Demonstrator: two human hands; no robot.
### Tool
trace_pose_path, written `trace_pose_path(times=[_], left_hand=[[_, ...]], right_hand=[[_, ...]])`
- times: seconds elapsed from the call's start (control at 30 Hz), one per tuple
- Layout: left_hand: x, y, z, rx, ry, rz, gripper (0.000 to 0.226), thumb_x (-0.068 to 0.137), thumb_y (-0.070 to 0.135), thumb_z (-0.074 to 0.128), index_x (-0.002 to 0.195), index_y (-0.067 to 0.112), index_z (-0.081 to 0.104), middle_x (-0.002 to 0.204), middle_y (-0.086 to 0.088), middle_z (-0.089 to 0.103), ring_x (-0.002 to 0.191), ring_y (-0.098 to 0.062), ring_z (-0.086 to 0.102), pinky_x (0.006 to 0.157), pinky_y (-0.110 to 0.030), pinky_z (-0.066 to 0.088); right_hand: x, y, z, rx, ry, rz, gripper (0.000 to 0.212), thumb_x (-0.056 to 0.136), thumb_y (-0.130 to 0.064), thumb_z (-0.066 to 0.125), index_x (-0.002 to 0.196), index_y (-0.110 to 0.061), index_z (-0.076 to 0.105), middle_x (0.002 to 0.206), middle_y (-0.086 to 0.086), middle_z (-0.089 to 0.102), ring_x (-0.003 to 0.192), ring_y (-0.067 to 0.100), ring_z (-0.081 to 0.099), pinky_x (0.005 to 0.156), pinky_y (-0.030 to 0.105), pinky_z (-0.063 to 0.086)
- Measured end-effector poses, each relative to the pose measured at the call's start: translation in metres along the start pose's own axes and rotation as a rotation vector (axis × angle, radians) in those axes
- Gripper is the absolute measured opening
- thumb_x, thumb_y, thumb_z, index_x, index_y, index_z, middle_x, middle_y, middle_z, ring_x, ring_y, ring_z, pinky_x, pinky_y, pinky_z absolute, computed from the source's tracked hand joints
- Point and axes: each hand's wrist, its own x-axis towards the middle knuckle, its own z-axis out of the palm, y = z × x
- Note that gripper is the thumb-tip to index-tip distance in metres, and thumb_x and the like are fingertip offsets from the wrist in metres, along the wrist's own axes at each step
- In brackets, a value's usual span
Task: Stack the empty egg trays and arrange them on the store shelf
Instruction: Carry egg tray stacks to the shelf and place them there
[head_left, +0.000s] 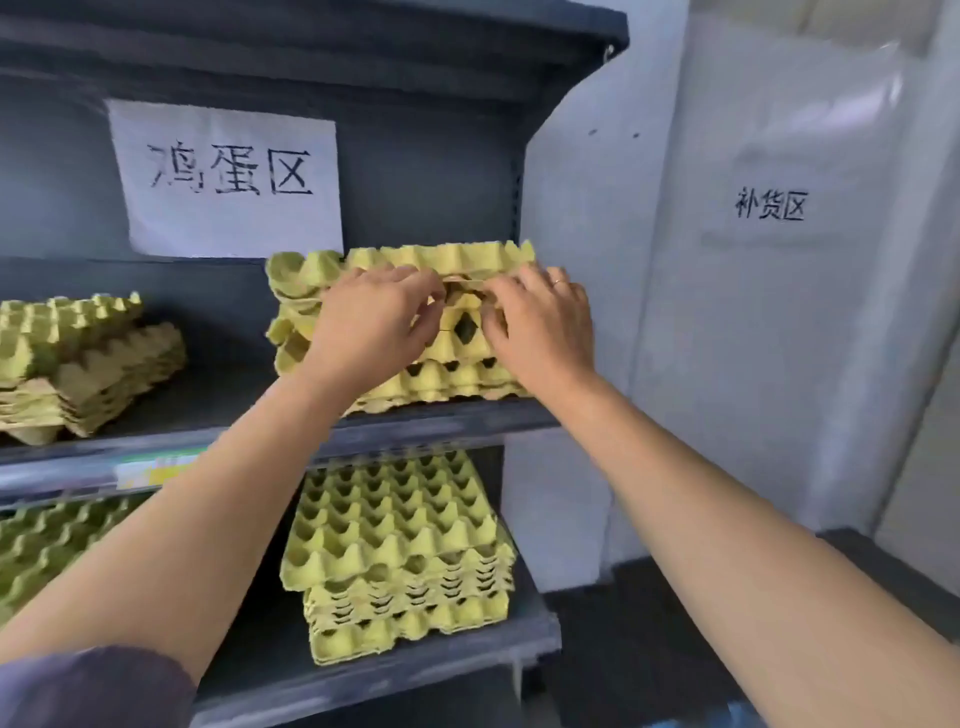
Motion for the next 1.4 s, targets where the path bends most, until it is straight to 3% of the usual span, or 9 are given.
trace_pose_path(times=[0.2,0.43,0.63,0.73,0.87,1.17,1.4], left_hand=[[0.038,0.106,0.086,-0.143,-0.065,0.181,0.03,0.085,0.03,0.039,0.087,0.012,0.063,0.072,-0.005,0.063,0.068,-0.031,0.061,0.058,-0.035,0.046],[0.053,0.21,0.222,-0.376,-0.153,0.238,0.038,0.083,0.033,0.033,0.086,0.013,0.064,0.07,-0.002,0.062,0.067,-0.028,0.06,0.06,-0.03,0.042],[0.056,0.283,0.337,-0.473,-0.47,0.259,0.03,0.095,0.031,0.039,0.114,0.017,0.058,0.102,-0.001,0.065,0.101,-0.026,0.056,0.081,-0.033,0.04],[0.06,0.321,0.378,-0.451,-0.623,0.294,0.031,0.096,0.034,0.038,0.12,0.021,0.053,0.109,0.002,0.062,0.106,-0.022,0.054,0.084,-0.032,0.038],[0.07,0.371,0.431,-0.42,-0.737,0.32,0.031,0.096,0.035,0.038,0.119,0.025,0.054,0.113,0.004,0.062,0.108,-0.021,0.054,0.086,-0.032,0.038],[0.076,0.466,0.532,-0.419,-0.997,0.136,0.032,0.096,0.04,0.038,0.122,0.029,0.052,0.121,0.008,0.059,0.114,-0.017,0.052,0.088,-0.033,0.039],[0.069,0.49,0.595,-0.398,-1.153,-0.009,0.03,0.095,0.039,0.041,0.121,0.03,0.054,0.117,0.009,0.06,0.113,-0.018,0.054,0.089,-0.033,0.04]], right_hand=[[-0.061,0.126,-0.013,-0.119,-0.122,0.136,0.022,0.079,-0.03,0.057,0.09,-0.016,0.071,0.087,0.007,0.065,0.082,0.036,0.059,0.067,0.04,0.049],[-0.144,0.259,-0.016,-0.275,-0.417,0.298,0.03,0.093,-0.028,0.05,0.117,-0.017,0.064,0.116,0.005,0.061,0.109,0.031,0.051,0.085,0.04,0.04],[-0.219,0.364,-0.023,-0.375,-0.664,0.417,0.032,0.095,-0.027,0.045,0.123,-0.019,0.059,0.119,0.003,0.059,0.111,0.029,0.051,0.086,0.038,0.041],[-0.25,0.41,-0.026,-0.429,-0.762,0.488,0.03,0.095,-0.03,0.044,0.12,-0.02,0.059,0.115,0.003,0.059,0.11,0.028,0.052,0.083,0.036,0.041],[-0.281,0.476,-0.022,-0.427,-0.901,0.546,0.035,0.096,-0.035,0.043,0.126,-0.023,0.056,0.122,0.003,0.057,0.115,0.027,0.05,0.091,0.038,0.044],[-0.327,0.624,0.011,-0.318,-1.185,0.545,0.042,0.097,-0.04,0.043,0.137,-0.027,0.045,0.132,0.004,0.051,0.121,0.028,0.047,0.092,0.042,0.046],[-0.347,0.699,0.067,-0.183,-1.344,0.523,0.045,0.097,-0.039,0.044,0.14,-0.026,0.04,0.135,0.007,0.048,0.123,0.03,0.045,0.094,0.044,0.042]])
